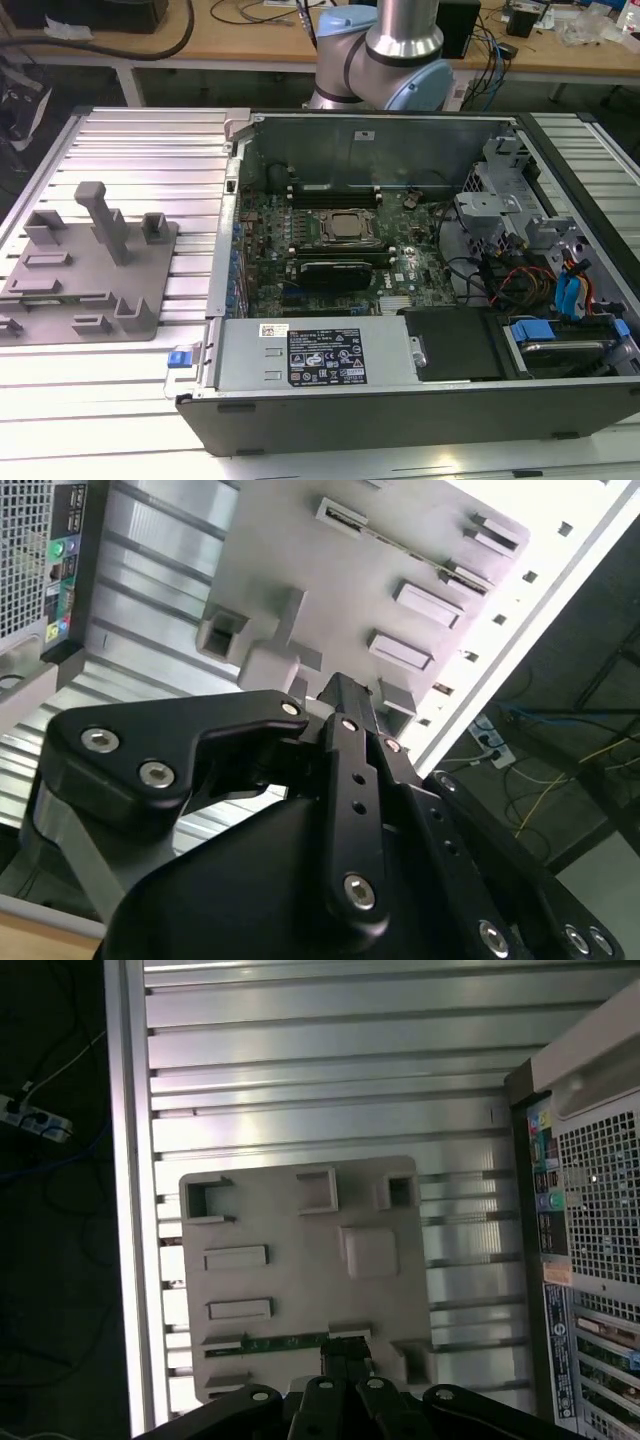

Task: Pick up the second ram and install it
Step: 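Reach for the second ram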

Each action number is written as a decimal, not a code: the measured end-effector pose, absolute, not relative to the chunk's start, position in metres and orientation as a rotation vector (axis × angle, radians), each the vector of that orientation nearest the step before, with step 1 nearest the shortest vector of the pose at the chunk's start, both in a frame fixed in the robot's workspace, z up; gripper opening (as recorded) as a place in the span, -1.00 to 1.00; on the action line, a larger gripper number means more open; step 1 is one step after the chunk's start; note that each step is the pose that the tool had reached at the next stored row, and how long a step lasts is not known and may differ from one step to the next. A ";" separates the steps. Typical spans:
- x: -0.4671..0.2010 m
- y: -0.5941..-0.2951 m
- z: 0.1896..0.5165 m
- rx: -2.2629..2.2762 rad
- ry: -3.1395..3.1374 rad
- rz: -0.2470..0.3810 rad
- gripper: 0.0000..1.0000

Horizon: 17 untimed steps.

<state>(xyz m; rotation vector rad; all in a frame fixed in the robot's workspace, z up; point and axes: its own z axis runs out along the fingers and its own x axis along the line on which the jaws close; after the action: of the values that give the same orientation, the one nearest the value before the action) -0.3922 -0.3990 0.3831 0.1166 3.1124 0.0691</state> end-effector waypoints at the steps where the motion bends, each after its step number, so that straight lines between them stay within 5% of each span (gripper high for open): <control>1: -0.395 -0.400 0.379 0.116 3.113 0.069 -0.84; 17: -0.422 -0.422 0.331 0.116 3.113 0.069 -0.84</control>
<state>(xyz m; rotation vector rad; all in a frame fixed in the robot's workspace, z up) -0.4221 -0.4223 0.3307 0.1165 3.1126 0.0688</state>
